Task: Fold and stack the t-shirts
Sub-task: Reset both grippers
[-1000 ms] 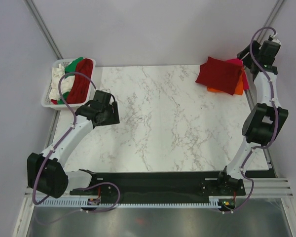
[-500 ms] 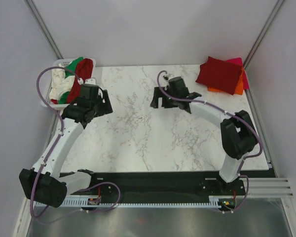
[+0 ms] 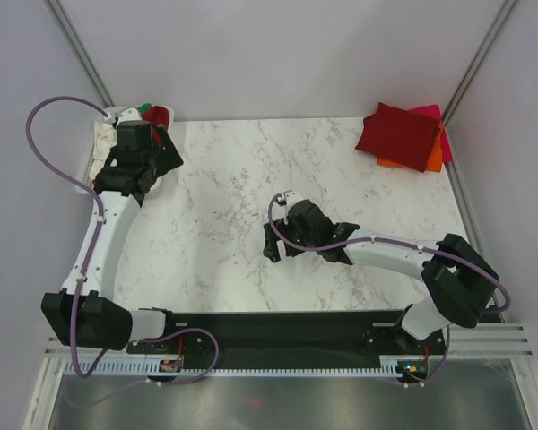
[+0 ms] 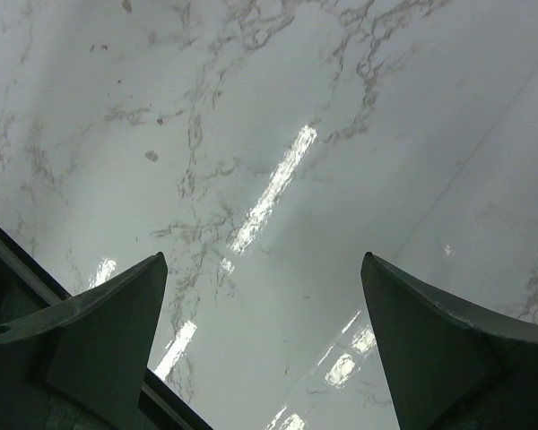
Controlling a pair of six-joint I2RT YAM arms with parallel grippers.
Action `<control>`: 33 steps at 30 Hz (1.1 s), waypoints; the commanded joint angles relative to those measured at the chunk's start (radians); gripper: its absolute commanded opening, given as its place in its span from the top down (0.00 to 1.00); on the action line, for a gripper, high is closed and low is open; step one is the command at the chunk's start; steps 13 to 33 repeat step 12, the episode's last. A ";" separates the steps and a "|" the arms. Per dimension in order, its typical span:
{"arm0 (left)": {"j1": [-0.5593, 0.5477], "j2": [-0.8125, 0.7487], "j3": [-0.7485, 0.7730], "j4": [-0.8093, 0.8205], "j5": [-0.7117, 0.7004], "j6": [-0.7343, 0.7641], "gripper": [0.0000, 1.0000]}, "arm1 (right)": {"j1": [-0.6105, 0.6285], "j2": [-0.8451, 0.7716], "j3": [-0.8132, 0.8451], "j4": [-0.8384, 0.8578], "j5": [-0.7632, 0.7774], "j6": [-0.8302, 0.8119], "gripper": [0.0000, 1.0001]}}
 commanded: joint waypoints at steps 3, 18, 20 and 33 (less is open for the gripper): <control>0.066 0.028 0.105 0.074 0.116 -0.033 0.11 | 0.017 -0.090 -0.061 0.053 0.030 -0.002 0.02; 0.064 -0.041 -0.016 0.168 0.243 0.041 0.13 | 0.017 -0.126 -0.091 0.050 0.093 -0.033 0.02; 0.064 -0.041 -0.016 0.168 0.243 0.041 0.13 | 0.017 -0.126 -0.091 0.050 0.093 -0.033 0.02; 0.064 -0.041 -0.016 0.168 0.243 0.041 0.13 | 0.017 -0.126 -0.091 0.050 0.093 -0.033 0.02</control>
